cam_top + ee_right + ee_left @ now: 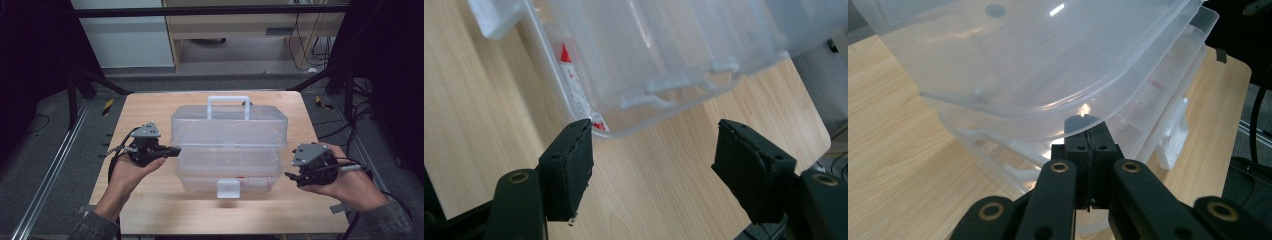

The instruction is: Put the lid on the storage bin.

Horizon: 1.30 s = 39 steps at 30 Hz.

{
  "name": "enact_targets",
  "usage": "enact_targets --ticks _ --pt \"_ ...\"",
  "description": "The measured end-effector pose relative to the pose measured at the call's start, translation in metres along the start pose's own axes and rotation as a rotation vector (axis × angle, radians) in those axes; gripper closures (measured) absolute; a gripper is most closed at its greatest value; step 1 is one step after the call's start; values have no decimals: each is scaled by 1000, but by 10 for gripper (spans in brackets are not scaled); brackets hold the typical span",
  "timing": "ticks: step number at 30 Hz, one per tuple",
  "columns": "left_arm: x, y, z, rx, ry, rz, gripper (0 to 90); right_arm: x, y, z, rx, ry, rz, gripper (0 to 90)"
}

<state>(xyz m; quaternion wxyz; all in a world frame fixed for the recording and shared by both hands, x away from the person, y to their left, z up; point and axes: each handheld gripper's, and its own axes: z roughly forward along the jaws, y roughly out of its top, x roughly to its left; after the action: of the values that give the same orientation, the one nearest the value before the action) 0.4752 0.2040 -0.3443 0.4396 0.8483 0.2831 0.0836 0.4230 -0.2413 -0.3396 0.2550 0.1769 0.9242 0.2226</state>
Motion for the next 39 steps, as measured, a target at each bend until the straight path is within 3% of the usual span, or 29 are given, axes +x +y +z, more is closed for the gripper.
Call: enact_targets --ticks 8,22,39 --pt "-3 -8 1 0 3 1 900 -3 -13 1 15 -11 35 315" --pt "3 -20 -3 -16 19 -34 899 -3 -19 4 27 -8 45 310" --pt "3 -32 0 -1 12 -32 900 -2 -25 7 38 -7 57 303"
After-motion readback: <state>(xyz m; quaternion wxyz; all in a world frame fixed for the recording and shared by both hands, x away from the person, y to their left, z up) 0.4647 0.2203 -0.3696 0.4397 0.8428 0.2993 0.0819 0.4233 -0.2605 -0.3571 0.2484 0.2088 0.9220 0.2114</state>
